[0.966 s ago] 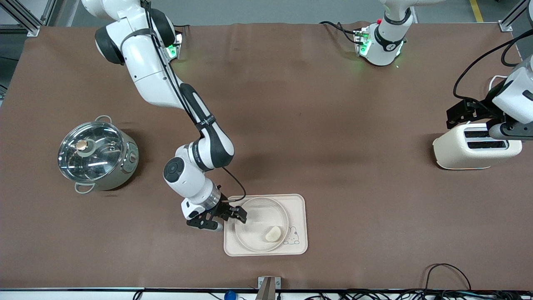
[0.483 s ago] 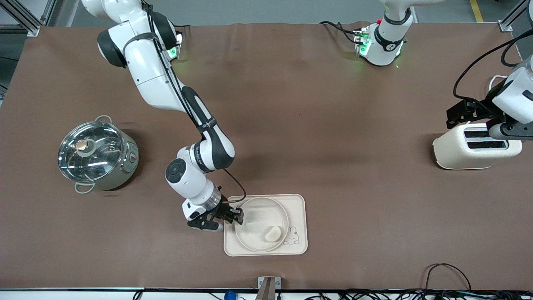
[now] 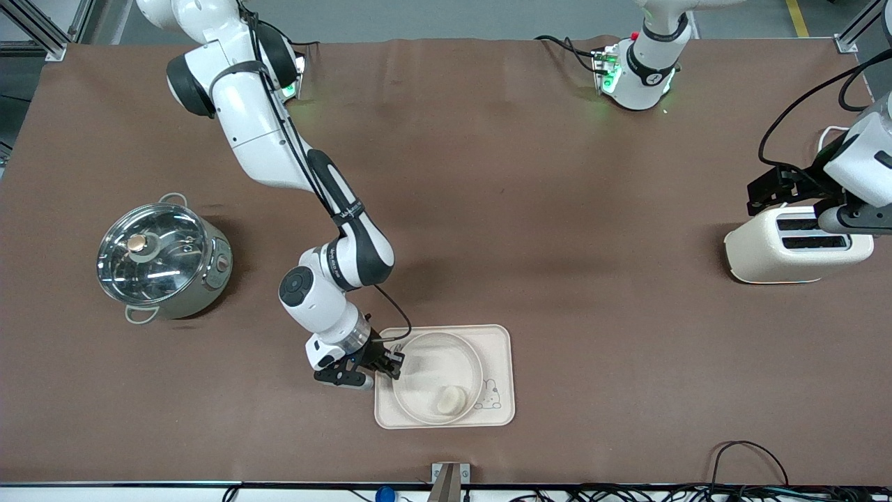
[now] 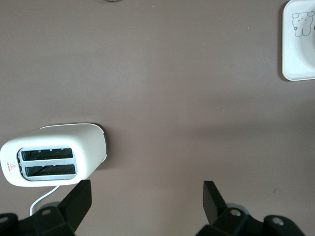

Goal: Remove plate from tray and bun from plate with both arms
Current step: 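Lower the right gripper and grip the rim of the white plate, then lift the plate with the bun off the tray and set it beside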

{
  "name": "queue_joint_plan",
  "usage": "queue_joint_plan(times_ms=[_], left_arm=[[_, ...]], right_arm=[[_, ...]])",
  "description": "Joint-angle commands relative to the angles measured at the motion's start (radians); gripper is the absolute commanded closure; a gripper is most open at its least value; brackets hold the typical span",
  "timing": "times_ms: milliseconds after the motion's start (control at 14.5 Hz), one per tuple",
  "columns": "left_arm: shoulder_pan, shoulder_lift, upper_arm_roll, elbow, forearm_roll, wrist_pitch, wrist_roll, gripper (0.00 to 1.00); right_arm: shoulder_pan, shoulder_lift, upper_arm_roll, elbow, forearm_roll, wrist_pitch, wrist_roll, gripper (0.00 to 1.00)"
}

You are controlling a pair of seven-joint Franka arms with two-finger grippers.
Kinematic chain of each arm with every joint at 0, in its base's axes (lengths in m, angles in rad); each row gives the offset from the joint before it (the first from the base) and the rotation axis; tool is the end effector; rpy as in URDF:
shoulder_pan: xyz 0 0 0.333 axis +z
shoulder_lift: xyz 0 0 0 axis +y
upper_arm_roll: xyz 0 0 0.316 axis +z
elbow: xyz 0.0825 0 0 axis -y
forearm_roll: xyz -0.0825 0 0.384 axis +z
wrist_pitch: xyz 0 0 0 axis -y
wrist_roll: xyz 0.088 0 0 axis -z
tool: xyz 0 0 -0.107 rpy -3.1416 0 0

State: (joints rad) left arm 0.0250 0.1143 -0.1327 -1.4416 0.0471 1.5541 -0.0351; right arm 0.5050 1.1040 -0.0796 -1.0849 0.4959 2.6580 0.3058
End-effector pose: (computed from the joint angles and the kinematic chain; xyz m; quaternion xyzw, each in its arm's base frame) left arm 0.5859 -0.0534 0.6192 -0.9992 0.0355 -0.0007 0.0160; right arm 0.7289 0.3430 0.1902 -0.9591 0.0987 -0.1667 0.2063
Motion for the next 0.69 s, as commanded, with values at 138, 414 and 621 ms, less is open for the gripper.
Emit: queue_joint_plan(times_ms=[138, 414, 621], left_arm=[[0.001, -0.004, -0.004, 0.009, 0.019, -0.016, 0.009, 0.0], [0.001, -0.004, -0.004, 0.009, 0.019, -0.016, 0.009, 0.0], [0.001, -0.004, -0.004, 0.009, 0.019, -0.016, 0.009, 0.0]], right_arm=[[0.006, -0.195, 0.02, -0.161, 0.018, -0.075, -0.034, 0.99], [0.084, -0.404, 0.018, -0.476, 0.015, -0.04, -0.096, 1.0], [0.139, -0.516, 0.018, -0.695, 0.015, 0.037, -0.099, 1.0]])
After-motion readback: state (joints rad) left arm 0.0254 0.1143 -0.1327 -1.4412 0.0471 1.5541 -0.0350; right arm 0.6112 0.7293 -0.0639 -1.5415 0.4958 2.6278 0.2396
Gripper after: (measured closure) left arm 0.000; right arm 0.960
